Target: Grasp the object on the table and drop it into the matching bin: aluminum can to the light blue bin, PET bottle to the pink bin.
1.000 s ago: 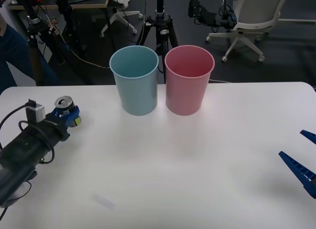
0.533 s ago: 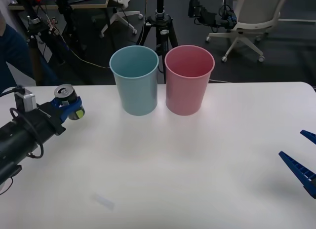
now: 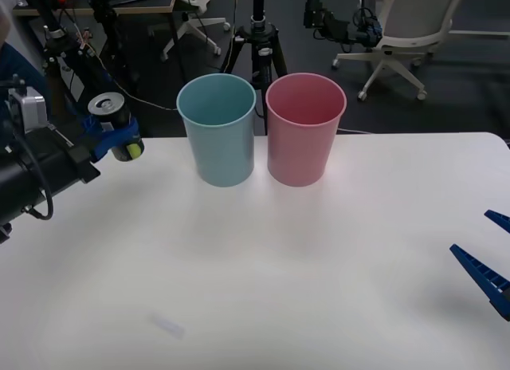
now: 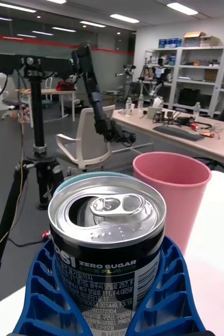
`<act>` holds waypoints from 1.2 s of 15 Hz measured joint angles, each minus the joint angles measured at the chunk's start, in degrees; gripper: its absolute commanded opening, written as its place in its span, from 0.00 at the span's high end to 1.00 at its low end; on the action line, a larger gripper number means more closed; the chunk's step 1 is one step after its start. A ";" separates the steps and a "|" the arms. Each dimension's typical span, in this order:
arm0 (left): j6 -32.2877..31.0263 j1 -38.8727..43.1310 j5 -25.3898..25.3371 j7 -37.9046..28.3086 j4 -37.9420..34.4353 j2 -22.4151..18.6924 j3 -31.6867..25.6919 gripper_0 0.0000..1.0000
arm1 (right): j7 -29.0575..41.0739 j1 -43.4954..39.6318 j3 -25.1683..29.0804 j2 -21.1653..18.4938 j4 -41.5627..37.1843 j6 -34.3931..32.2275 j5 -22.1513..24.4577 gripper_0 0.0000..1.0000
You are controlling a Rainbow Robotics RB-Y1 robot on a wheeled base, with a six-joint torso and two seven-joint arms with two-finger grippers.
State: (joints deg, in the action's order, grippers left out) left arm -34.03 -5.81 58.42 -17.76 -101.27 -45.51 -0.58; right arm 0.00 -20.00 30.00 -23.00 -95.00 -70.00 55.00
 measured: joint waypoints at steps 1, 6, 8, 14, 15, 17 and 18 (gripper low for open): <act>0.28 -2.01 0.01 -1.87 0.01 -1.29 1.10 1.00 | 0.00 0.00 0.00 0.00 0.00 0.00 0.00 0.00; 5.85 -13.37 0.47 -10.78 0.26 -6.60 9.92 1.00 | 0.00 0.00 0.00 0.00 0.00 0.00 0.00 0.00; 6.33 -18.53 2.09 -11.41 2.47 -6.96 13.38 1.00 | 0.00 0.00 0.00 0.00 0.00 0.00 0.00 0.00; 6.37 -33.08 5.52 -11.11 16.89 0.10 21.29 1.00 | 0.00 0.00 0.00 0.00 0.00 0.00 0.00 0.00; 6.36 -34.62 7.72 -11.10 19.32 1.98 21.33 1.00 | 0.00 0.00 0.00 0.00 0.00 0.00 0.00 0.00; 6.36 -37.10 10.42 -10.82 23.65 5.04 21.33 1.00 | 0.00 0.00 0.00 0.00 0.00 0.00 0.00 0.00; 6.37 -38.24 11.84 -10.60 25.77 6.53 21.34 1.00 | 0.00 0.00 0.00 0.00 0.00 0.00 0.00 0.00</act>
State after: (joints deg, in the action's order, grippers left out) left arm -27.66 -44.05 70.26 -28.37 -75.50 -38.98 20.75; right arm 0.00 -20.00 30.00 -23.00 -95.00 -70.00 55.00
